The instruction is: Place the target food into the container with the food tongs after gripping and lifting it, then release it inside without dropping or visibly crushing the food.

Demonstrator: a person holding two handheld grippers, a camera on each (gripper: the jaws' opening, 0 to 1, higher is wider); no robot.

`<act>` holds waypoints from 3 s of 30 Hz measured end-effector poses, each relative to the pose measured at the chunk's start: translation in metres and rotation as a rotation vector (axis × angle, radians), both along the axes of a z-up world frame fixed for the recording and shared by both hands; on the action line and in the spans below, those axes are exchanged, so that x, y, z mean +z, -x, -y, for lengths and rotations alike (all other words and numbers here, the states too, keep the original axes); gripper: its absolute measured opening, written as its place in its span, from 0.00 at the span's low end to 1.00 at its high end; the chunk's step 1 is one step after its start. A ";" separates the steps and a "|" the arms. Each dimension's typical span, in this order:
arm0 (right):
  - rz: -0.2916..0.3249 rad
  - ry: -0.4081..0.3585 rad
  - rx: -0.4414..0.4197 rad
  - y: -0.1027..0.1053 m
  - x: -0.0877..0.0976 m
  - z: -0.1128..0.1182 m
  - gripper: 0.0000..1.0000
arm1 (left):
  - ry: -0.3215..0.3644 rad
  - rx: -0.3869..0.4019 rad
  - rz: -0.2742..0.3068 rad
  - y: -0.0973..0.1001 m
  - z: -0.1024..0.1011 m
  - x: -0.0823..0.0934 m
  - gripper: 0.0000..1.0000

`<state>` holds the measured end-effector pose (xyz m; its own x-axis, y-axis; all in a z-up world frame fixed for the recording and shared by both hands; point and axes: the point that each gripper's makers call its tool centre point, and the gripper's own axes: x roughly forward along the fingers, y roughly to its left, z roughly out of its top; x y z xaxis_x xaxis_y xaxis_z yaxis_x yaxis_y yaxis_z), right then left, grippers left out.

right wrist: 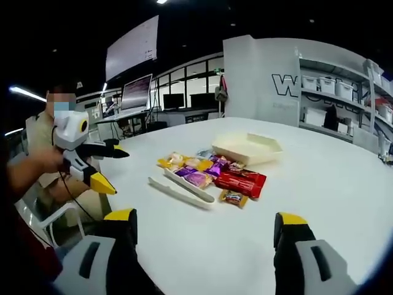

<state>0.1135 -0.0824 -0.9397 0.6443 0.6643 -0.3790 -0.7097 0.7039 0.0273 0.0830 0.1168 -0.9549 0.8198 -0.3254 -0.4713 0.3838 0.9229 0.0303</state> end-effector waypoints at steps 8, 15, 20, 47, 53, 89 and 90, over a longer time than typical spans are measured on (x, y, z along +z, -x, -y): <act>-0.009 -0.001 0.012 -0.001 -0.002 -0.004 0.87 | -0.013 -0.015 -0.010 -0.001 0.003 -0.005 0.91; -0.009 0.001 0.043 -0.006 -0.005 -0.014 0.87 | -0.006 -0.024 -0.015 -0.008 0.008 -0.013 0.87; -0.027 -0.015 0.074 -0.005 -0.005 -0.024 0.85 | -0.005 -0.041 -0.005 -0.010 0.011 -0.015 0.81; -0.035 -0.022 0.131 -0.018 -0.019 -0.055 0.66 | 0.012 -0.216 -0.018 -0.024 0.044 -0.021 0.41; -0.050 -0.026 0.135 -0.017 -0.022 -0.058 0.64 | 0.007 -0.228 -0.021 -0.024 0.045 -0.023 0.38; -0.125 -0.086 0.114 -0.019 -0.026 -0.063 0.57 | -0.057 -0.301 0.018 -0.034 0.061 -0.021 0.22; -0.125 -0.088 0.114 -0.019 -0.026 -0.063 0.57 | -0.058 -0.299 0.021 -0.034 0.061 -0.021 0.21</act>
<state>0.1322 -0.0198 -0.9662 0.5146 0.7645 -0.3883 -0.7720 0.6101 0.1783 0.1173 0.0560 -0.9762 0.7015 -0.5265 -0.4803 0.6368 0.7656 0.0908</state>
